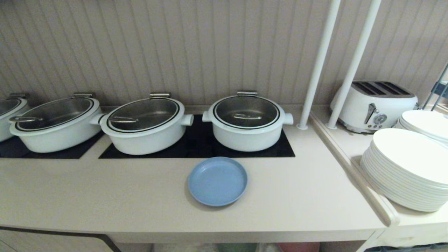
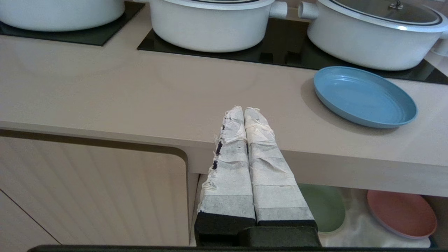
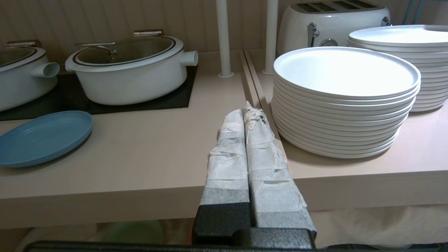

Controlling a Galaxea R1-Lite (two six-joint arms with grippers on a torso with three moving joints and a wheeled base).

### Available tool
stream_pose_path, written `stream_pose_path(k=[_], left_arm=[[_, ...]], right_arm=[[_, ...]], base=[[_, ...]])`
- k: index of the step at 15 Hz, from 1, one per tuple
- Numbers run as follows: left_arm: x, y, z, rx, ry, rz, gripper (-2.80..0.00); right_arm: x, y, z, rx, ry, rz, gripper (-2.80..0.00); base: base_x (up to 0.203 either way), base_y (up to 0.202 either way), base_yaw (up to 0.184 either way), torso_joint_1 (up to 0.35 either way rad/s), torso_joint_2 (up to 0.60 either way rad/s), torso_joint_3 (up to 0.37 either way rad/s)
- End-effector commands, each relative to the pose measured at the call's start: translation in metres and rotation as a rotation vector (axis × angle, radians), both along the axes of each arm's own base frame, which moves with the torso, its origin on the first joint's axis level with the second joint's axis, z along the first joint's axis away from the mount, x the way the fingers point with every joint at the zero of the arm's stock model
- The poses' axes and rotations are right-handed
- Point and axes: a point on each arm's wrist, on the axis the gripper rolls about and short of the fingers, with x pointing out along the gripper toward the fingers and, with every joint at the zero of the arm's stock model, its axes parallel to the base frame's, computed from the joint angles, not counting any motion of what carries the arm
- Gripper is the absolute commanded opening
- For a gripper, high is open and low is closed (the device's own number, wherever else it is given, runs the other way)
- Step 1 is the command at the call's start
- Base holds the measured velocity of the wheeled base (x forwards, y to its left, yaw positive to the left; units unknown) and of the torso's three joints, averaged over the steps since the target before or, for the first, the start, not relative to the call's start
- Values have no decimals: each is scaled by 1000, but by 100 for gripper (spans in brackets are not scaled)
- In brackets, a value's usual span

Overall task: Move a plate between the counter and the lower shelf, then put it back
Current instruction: Pick up the plate

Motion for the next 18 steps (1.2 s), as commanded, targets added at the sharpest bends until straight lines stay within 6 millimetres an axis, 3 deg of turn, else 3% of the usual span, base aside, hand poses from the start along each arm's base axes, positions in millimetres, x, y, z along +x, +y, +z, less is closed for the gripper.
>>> stream_pose_path(k=[1, 18], left_arm=[[0, 0, 0, -1, 0, 1, -280], [0, 0, 0, -1, 0, 1, -280]], right_arm=[[0, 0, 0, 1, -1, 0, -280], [0, 0, 0, -34, -3, -2, -280]], base=[[0, 0, 0, 0, 0, 0], [0, 0, 0, 0, 0, 0]])
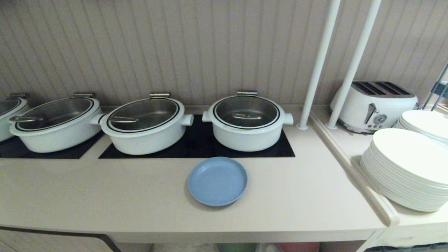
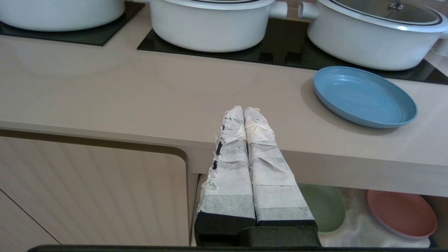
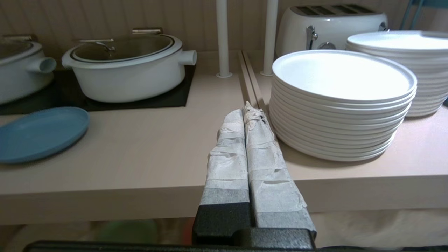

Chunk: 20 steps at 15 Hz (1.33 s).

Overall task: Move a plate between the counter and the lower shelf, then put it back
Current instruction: Pick up the plate

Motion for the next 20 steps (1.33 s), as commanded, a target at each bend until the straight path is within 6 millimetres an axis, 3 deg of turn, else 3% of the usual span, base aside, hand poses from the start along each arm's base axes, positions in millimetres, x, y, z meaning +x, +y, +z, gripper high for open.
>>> stream_pose_path(k=[1, 4, 6, 12, 17, 20], left_arm=[[0, 0, 0, -1, 0, 1, -280], [0, 0, 0, -1, -1, 1, -280], [0, 0, 0, -1, 0, 1, -280], [0, 0, 0, -1, 0, 1, -280], [0, 0, 0, -1, 0, 1, -280], [0, 0, 0, -1, -1, 1, -280]], right_arm=[[0, 0, 0, -35, -1, -5, -280], [0, 1, -1, -73, 12, 17, -280], [-4, 1, 8, -80, -4, 37, -280], [-12, 1, 55, -127, 55, 47, -280], [16, 2, 109, -134, 150, 98, -280], [37, 4, 130, -176, 206, 150, -280]], base=[[0, 0, 0, 0, 0, 0], [0, 0, 0, 0, 0, 0], [0, 0, 0, 0, 0, 0], [0, 0, 0, 0, 0, 0], [0, 0, 0, 0, 0, 0], [0, 0, 0, 0, 0, 0]])
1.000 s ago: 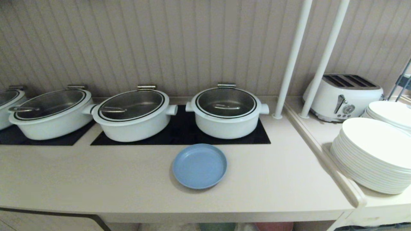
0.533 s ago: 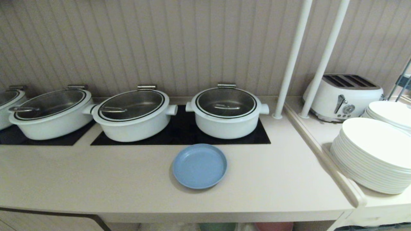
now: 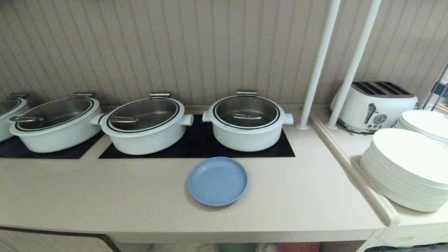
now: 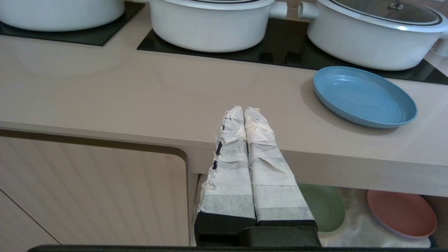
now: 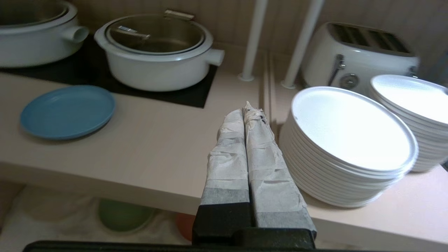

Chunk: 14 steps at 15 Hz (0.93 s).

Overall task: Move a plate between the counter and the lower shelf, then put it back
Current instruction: Pick up the plate

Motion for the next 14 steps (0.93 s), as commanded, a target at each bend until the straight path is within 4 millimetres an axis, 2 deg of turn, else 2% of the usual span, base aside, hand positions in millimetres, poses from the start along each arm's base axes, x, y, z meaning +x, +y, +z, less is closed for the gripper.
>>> stream_pose_path(k=[1, 8, 11, 14], left_arm=[[0, 0, 0, -1, -2, 1, -280], [0, 0, 0, -1, 0, 1, -280], [0, 0, 0, -1, 0, 1, -280], [0, 0, 0, -1, -2, 1, -280]], right_arm=[[28, 1, 11, -12, 99, 39, -280], [95, 6, 30, 5, 303, 227, -280], [126, 13, 27, 18, 413, 333, -280], [147, 27, 16, 6, 530, 396, -280]], base=[[0, 0, 0, 0, 0, 0], [0, 0, 0, 0, 0, 0], [0, 0, 0, 0, 0, 0], [0, 0, 0, 0, 0, 0]])
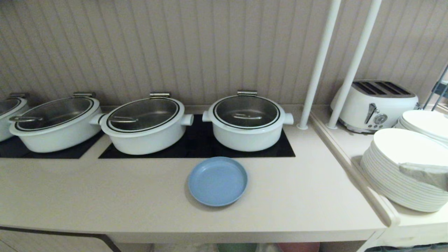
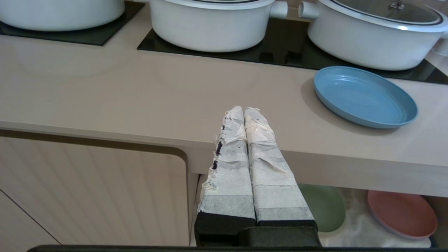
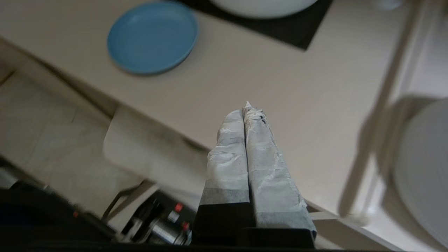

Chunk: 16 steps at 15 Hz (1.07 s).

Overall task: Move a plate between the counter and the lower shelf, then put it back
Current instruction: Pick up the plate

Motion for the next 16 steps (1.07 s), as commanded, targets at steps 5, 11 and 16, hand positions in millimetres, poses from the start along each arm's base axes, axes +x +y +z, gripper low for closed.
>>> stream_pose_path(k=[5, 11, 16], left_arm=[[0, 0, 0, -1, -1, 0, -280], [0, 0, 0, -1, 0, 0, -280], [0, 0, 0, -1, 0, 0, -280]], right_arm=[[52, 41, -20, 41, 242, 106, -280], [79, 104, -21, 82, 449, 80, -280], [106, 145, -22, 175, 555, 36, -280]], base=[[0, 0, 0, 0, 0, 0], [0, 0, 0, 0, 0, 0], [0, 0, 0, 0, 0, 0]])
